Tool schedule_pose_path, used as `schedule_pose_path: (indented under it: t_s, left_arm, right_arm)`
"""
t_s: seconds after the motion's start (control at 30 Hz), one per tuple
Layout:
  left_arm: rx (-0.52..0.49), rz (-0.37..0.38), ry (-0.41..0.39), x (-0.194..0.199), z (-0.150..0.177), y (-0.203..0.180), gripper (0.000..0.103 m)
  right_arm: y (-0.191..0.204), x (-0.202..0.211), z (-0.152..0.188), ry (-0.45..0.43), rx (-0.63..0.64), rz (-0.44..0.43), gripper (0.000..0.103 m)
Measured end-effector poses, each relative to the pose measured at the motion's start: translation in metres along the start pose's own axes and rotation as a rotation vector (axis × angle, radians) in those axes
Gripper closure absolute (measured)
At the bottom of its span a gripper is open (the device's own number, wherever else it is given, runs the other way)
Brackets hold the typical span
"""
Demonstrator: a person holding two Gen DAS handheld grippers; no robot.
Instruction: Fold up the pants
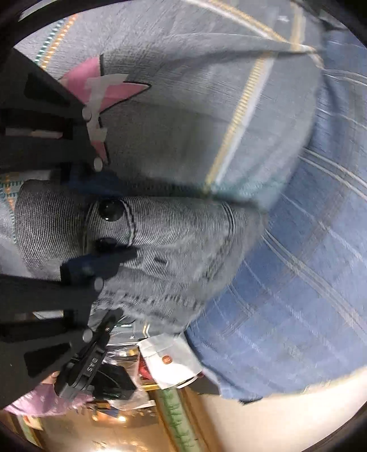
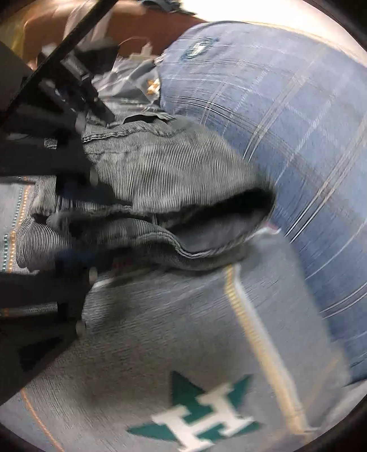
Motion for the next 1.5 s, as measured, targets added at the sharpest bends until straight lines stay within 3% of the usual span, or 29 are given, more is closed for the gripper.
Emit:
schedule_pose_path:
  t_s: [0.07, 0.13, 0.33, 0.43, 0.5, 0.57, 0.6, 0.67, 0.73, 0.8, 0.97, 1.0, 1.03, 1.07, 1.13, 1.2, 1.33, 1.4, 1.5]
  left_arm:
    - [-0.045, -0.017, -0.061, 0.020, 0.000, -0.012, 0.075]
    - [-0.096, -0.055, -0.130, 0.046, 0.002, -0.021, 0.076]
    - [-0.120, -0.124, -0.250, 0.114, 0.015, -0.012, 0.076]
    - [-0.095, -0.180, -0.246, 0.110, 0.025, 0.015, 0.076]
    - [-0.052, -0.236, -0.167, 0.084, 0.033, 0.047, 0.075]
    - [-0.022, -0.302, -0.081, 0.057, 0.041, 0.074, 0.066]
    - [-0.027, -0.345, -0.065, 0.050, 0.044, 0.082, 0.063]
    - [-0.066, -0.378, -0.094, 0.054, 0.039, 0.080, 0.058]
    - [-0.082, -0.368, -0.132, 0.067, 0.033, 0.073, 0.053]
    - [-0.081, -0.359, -0.176, 0.077, 0.028, 0.073, 0.048]
    - [-0.056, -0.401, -0.110, 0.062, 0.033, 0.087, 0.050]
    - [-0.055, -0.401, -0.102, 0.055, 0.035, 0.088, 0.054]
    - [-0.061, -0.392, -0.104, 0.054, 0.038, 0.082, 0.067]
    - [-0.076, -0.406, -0.118, 0.052, 0.040, 0.078, 0.069]
    - [-0.131, -0.445, -0.171, 0.055, 0.041, 0.067, 0.070]
    - [-0.188, -0.488, -0.192, 0.053, 0.043, 0.060, 0.070]
    - [-0.212, -0.549, -0.210, 0.050, 0.043, 0.061, 0.064]
    - [-0.228, -0.555, -0.212, 0.055, 0.042, 0.059, 0.061]
    - [-0.198, -0.514, -0.196, 0.062, 0.040, 0.060, 0.052]
  right_arm:
    - [0.020, 0.007, -0.005, -0.044, 0.127, 0.070, 0.087]
    - [0.046, 0.012, -0.008, -0.085, 0.233, 0.086, 0.088]
    - [0.098, 0.022, 0.006, -0.122, 0.344, -0.061, 0.088]
    - [0.106, 0.009, 0.023, -0.080, 0.369, -0.075, 0.088]
    - [0.099, -0.016, 0.036, -0.014, 0.364, -0.025, 0.088]
    - [0.079, -0.039, 0.047, 0.050, 0.330, 0.025, 0.081]
    - [0.068, -0.049, 0.052, 0.088, 0.307, 0.052, 0.071]
    - [0.058, -0.050, 0.053, 0.101, 0.273, 0.058, 0.065]
    - [0.061, -0.036, 0.050, 0.080, 0.237, 0.004, 0.042]
    - [0.062, -0.020, 0.049, 0.044, 0.199, -0.046, 0.035]
    - [0.055, -0.014, 0.067, 0.067, 0.120, -0.100, 0.036]
    - [0.053, -0.020, 0.071, 0.088, 0.123, -0.074, 0.045]
    - [0.052, -0.025, 0.071, 0.103, 0.133, -0.046, 0.054]
    - [0.048, -0.034, 0.075, 0.136, 0.151, -0.001, 0.066]
    - [0.048, -0.033, 0.078, 0.137, 0.166, 0.031, 0.074]
    - [0.048, -0.030, 0.079, 0.138, 0.196, 0.064, 0.073]
    - [0.042, -0.036, 0.077, 0.143, 0.184, 0.082, 0.063]
    - [0.043, -0.028, 0.074, 0.123, 0.183, 0.084, 0.048]
    - [0.055, -0.006, 0.070, 0.055, 0.186, 0.012, 0.046]
Point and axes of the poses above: each gripper's, at about its wrist camera, not at the fingertips, and x roughly against the way its jaws point, y to its left, z to its underside, the point moved 10 cm from there along -x, roughly the way its jaws point, and after that the axes turned 12 degrees about -z, right-handed, at the moved point
